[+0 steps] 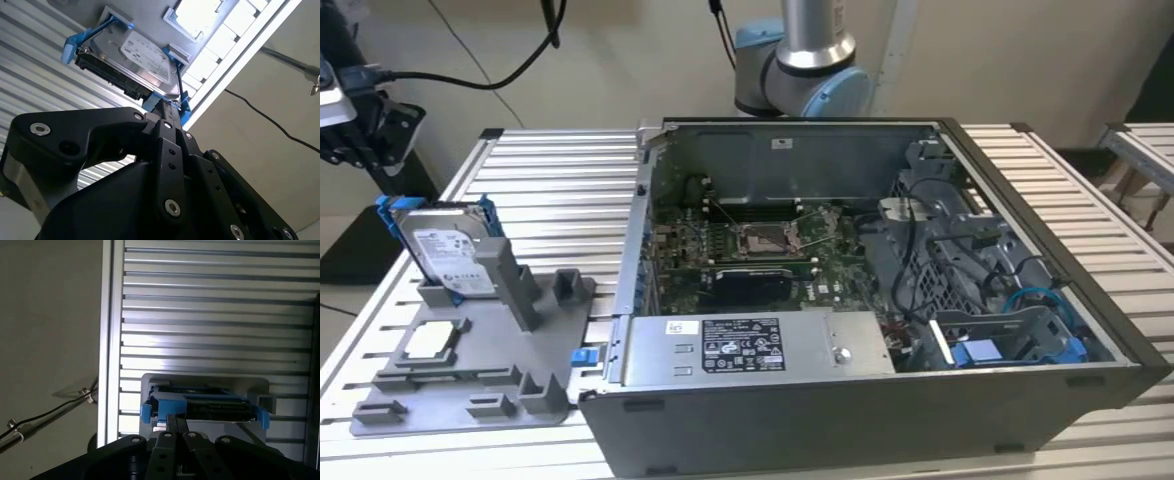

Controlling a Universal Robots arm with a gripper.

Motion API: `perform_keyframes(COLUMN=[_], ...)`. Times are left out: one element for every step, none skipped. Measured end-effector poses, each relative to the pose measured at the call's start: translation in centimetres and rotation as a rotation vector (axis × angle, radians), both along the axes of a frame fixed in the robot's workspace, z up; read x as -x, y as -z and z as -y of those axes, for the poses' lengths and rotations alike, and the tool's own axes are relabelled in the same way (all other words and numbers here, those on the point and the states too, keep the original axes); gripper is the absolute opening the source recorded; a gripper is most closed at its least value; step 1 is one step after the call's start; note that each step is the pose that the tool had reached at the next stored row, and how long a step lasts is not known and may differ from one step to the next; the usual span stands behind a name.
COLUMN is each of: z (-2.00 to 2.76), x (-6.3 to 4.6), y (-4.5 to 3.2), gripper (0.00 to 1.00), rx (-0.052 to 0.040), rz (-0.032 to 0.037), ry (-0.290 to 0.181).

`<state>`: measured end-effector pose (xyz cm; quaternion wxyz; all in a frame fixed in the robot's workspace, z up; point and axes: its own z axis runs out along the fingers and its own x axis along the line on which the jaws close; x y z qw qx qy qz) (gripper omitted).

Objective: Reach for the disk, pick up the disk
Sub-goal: 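Pick up the disk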

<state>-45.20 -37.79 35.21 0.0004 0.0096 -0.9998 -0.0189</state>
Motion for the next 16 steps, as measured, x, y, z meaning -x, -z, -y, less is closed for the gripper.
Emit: perform_keyframes(z=[0.0,0.0,0.0,0.0,0.0,0.0,0.0,0.0,0.0,0.0,0.0,0.0,0.0,0.0,0.0,0.0], x=[0.0,0.0,0.0,0.0,0.0,0.01,0.01,0.01,0.01,0.02,0.02,0.02,0.02,0.02,0.02,0.02], y=[0.0,0.0,0.0,0.0,-0.01,0.0,-0.01,0.0,0.0,0.0,0.0,0.0,0.01,0.0,0.0,0.0], gripper=[0.0,0.0,0.0,0.0,0.0,0.0,0.0,0.0,0.0,0.0,0.0,0.0,0.0,0.0,0.0,0.0], rx=[0.0,0.0,0.0,0.0,0.0001,0.0001,0.0001,0.0,0.0,0.0,0.0,0.0,0.0,0.0,0.0,0.0], rz=[0.0,0.0001,0.0001,0.0,-0.0001,0.0,-0.0001,0.0,0.0,0.0,0.0,0.0001,0.0001,0.0001,0.0,0.0], ry=[0.0,-0.001,-0.003,-0.005,-0.009,-0.015,-0.024,-0.034,-0.045,-0.056,-0.067,-0.083,-0.094,-0.104,-0.115,-0.126])
